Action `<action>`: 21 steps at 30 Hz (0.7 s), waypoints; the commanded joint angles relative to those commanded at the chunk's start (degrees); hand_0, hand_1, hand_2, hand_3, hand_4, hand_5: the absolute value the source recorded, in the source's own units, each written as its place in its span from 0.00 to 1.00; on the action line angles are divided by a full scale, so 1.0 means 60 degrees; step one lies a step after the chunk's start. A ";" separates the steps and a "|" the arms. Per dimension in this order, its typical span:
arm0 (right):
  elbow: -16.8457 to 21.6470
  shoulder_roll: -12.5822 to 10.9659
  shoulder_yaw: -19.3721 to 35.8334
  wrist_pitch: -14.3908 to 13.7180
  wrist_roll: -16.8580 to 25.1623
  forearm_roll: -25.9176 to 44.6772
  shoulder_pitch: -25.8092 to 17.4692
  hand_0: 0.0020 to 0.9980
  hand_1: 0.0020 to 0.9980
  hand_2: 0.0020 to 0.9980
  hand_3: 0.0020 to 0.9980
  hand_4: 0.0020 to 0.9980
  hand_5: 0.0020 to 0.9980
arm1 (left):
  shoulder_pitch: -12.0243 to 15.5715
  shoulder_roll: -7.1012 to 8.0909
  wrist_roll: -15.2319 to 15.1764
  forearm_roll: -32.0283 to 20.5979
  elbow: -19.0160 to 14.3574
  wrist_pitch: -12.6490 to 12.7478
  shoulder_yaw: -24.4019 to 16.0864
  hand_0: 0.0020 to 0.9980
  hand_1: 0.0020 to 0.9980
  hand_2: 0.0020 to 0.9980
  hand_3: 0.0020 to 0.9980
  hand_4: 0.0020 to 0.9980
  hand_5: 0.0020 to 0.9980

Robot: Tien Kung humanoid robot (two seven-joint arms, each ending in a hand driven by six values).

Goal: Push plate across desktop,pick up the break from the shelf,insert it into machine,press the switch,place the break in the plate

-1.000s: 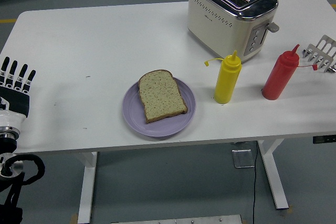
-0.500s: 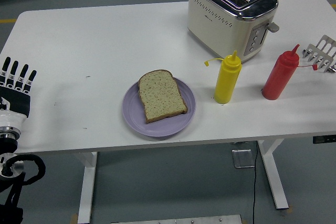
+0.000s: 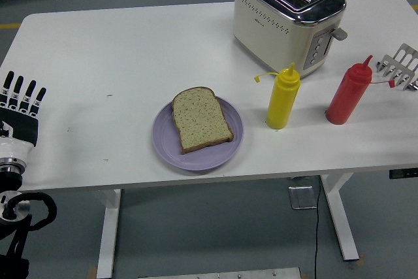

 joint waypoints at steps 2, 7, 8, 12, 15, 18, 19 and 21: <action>-0.0002 0.0002 -0.0004 0.0003 -0.0006 0.0002 -0.0001 0.81 0.78 0.81 0.81 0.58 0.57 | 0.0003 -0.0002 -0.0001 0.0000 0.0000 0.0002 -0.0003 0.83 0.88 0.96 0.86 0.67 1.00; -0.0010 0.0013 0.0000 0.0016 -0.0025 -0.0013 0.0015 0.81 0.78 0.81 0.81 0.58 0.57 | -0.0007 -0.0003 0.0000 0.0002 -0.0001 0.0001 -0.0008 0.83 0.88 0.96 0.86 0.67 1.00; -0.0011 0.0013 0.0002 0.0022 -0.0029 -0.0019 0.0017 0.81 0.78 0.81 0.58 0.58 0.57 | -0.0009 -0.0004 0.0000 0.0002 0.0000 0.0001 -0.0009 0.83 0.88 0.96 0.86 0.67 1.00; -0.0012 0.0007 0.0019 0.0202 -0.0073 -0.0095 0.0025 0.81 0.78 0.81 0.58 0.58 0.57 | -0.0020 -0.0003 0.0001 0.0002 0.0000 0.0002 -0.0020 0.83 0.88 0.96 0.86 0.67 1.00; -0.0017 0.0007 0.0022 0.0266 -0.0097 -0.0104 0.0034 0.81 0.77 0.77 0.42 0.57 0.58 | -0.0026 -0.0001 0.0000 0.0004 -0.0002 0.0002 -0.0024 0.83 0.88 0.96 0.86 0.67 1.00; -0.0026 0.0012 0.0012 0.0286 -0.0111 -0.0102 0.0039 0.81 0.77 0.77 0.42 0.57 0.58 | -0.0032 -0.0001 0.0001 0.0004 -0.0002 0.0002 -0.0020 0.83 0.88 0.96 0.86 0.67 1.00; -0.0027 0.0013 0.0008 0.0285 -0.0114 -0.0099 0.0038 0.81 0.77 0.77 0.42 0.57 0.58 | -0.0033 -0.0001 0.0002 0.0005 -0.0001 0.0002 -0.0019 0.83 0.88 0.96 0.86 0.67 1.00; -0.0031 0.0015 0.0003 0.0276 -0.0119 -0.0089 0.0032 0.81 0.77 0.77 0.53 0.57 0.58 | -0.0032 -0.0002 0.0002 0.0004 0.0000 0.0003 -0.0017 0.83 0.88 0.96 0.86 0.67 1.00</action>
